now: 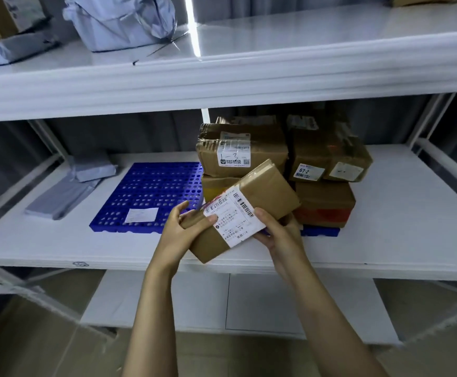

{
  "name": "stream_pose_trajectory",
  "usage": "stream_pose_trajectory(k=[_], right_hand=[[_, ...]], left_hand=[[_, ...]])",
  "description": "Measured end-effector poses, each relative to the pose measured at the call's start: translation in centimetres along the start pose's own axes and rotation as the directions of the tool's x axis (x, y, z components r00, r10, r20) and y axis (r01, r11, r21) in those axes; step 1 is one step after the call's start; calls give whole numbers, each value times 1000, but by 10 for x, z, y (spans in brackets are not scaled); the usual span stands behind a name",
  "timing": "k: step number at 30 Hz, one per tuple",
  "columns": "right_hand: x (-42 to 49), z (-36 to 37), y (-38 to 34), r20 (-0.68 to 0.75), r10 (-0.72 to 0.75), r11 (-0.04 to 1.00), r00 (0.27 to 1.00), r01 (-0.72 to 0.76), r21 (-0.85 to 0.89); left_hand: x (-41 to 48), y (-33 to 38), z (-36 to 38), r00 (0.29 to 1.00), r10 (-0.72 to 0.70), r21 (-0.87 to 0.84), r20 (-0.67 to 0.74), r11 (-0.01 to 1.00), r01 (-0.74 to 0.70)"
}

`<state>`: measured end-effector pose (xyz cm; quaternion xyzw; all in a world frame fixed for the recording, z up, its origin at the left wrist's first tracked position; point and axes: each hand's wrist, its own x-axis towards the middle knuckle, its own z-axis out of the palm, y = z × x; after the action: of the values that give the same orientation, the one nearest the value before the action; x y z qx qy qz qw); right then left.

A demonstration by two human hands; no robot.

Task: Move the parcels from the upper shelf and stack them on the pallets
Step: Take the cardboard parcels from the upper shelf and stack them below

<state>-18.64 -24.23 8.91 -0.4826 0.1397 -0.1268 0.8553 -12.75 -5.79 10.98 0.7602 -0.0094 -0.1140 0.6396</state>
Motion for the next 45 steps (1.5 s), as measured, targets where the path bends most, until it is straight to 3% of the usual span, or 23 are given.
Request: stream_pose_trajectory(k=[5,15,24,35,40,45], right_hand=[[17,-19,0,63,51,998,997,-53,16],[31,-58,-13,-29,-57,982,998,51,-182],[29,-70,-9,11,-179,844,984,160,-511],[40,-68,0,-37,-304,695,952,195,-692],[42,-68,-1,-35,-322,526,946,148,-837],[41,-61,-5,-26,-360,437,933,143,-888]], left_hand=[[15,-10,0,998,0,-236,-66,972,-16],[30,-1,6,984,106,-299,-146,943,-146],[41,1,4,986,164,-195,6,968,-160],[73,-26,-3,984,113,-137,140,986,-94],[82,-36,1,979,121,-159,164,983,-95],[82,-39,3,981,124,-130,151,986,-105]])
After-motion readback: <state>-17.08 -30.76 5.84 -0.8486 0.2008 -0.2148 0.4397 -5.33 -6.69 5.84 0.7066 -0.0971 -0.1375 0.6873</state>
